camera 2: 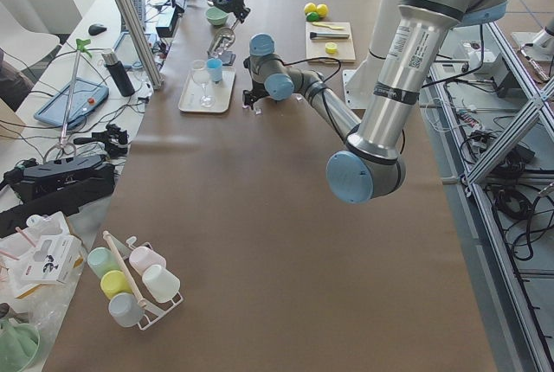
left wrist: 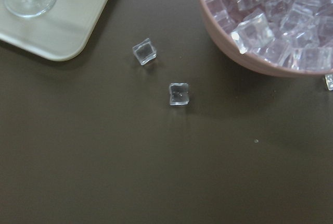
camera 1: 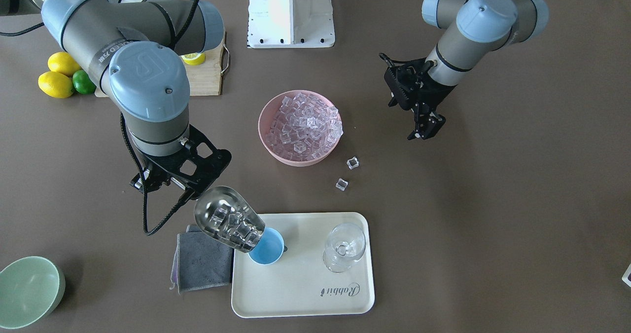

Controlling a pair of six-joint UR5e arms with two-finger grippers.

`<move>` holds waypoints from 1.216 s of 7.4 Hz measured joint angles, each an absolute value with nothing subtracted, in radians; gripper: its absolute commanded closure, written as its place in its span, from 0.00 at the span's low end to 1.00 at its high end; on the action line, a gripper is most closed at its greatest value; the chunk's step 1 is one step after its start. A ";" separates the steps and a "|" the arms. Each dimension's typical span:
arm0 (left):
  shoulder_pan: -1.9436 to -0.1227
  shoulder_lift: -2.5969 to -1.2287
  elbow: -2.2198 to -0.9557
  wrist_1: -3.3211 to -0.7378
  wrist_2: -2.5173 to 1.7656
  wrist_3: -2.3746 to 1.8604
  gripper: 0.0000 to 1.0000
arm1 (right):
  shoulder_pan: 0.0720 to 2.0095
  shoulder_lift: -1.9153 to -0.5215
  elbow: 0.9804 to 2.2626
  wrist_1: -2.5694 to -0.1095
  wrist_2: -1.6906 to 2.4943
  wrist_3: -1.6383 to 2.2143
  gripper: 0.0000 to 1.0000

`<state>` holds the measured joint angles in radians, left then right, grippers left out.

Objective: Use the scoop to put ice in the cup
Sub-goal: 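Tip scoop over blue cup with right gripper while left gripper withdraws, then carry the empty scoop back to its spot with the right gripper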

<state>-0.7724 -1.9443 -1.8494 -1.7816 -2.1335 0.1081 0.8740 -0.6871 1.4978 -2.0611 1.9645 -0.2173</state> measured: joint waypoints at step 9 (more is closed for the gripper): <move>-1.348 -1.661 -1.706 -1.700 -2.311 -0.027 0.01 | 0.873 -0.579 1.402 -2.200 1.873 -0.345 1.00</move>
